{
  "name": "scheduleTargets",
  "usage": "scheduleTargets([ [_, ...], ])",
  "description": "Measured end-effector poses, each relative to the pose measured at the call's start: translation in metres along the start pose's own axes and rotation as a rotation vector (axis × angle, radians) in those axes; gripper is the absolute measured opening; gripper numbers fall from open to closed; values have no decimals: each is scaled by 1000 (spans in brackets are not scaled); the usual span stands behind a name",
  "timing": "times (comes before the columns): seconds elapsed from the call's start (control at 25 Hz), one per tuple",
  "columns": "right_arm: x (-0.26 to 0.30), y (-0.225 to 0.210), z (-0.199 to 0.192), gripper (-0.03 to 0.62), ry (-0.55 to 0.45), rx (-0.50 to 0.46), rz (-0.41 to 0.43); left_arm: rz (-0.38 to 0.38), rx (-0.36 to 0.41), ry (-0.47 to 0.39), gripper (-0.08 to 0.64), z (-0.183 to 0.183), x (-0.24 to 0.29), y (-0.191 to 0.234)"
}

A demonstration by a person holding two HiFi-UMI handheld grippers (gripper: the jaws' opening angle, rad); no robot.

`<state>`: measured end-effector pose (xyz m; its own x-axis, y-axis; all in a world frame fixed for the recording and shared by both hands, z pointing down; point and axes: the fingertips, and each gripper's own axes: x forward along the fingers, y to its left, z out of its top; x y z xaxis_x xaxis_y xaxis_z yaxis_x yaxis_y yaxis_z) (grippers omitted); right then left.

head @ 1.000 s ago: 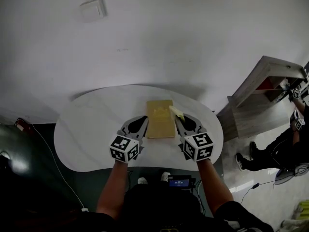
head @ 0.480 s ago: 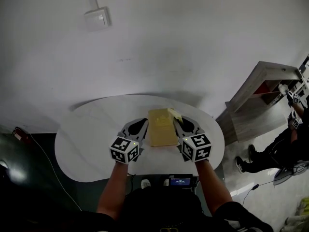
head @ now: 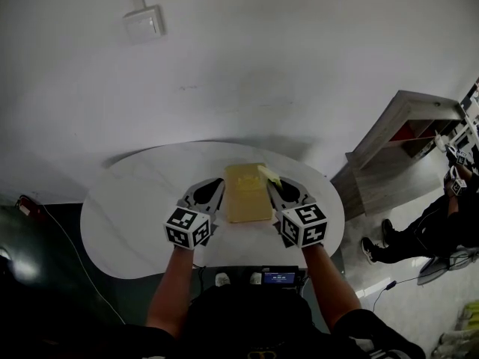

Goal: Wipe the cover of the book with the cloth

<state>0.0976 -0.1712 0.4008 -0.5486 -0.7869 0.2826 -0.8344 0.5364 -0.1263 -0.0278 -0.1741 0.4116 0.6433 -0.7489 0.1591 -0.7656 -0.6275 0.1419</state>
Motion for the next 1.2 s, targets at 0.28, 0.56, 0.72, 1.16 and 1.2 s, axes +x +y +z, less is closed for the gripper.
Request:
scheduleTargets([
  [0.28,10,-9,-8,87,57,0,66,28,15,8,9,0,8,-1],
  [0.56,48,-3,-13,87,114,-8,94,29,26,38,9,-12,19,23],
  [0.72,74,-4,-19,87,149,26,94,12,12,56,9,-22,32,42],
  [1.16,137,-12,-57,87,310,189,107,-31,-31,81,9,-44,63,71],
  [1.2,141,-12,-62,87,323,195,106,-31,-36,84,9,-47,64,73],
])
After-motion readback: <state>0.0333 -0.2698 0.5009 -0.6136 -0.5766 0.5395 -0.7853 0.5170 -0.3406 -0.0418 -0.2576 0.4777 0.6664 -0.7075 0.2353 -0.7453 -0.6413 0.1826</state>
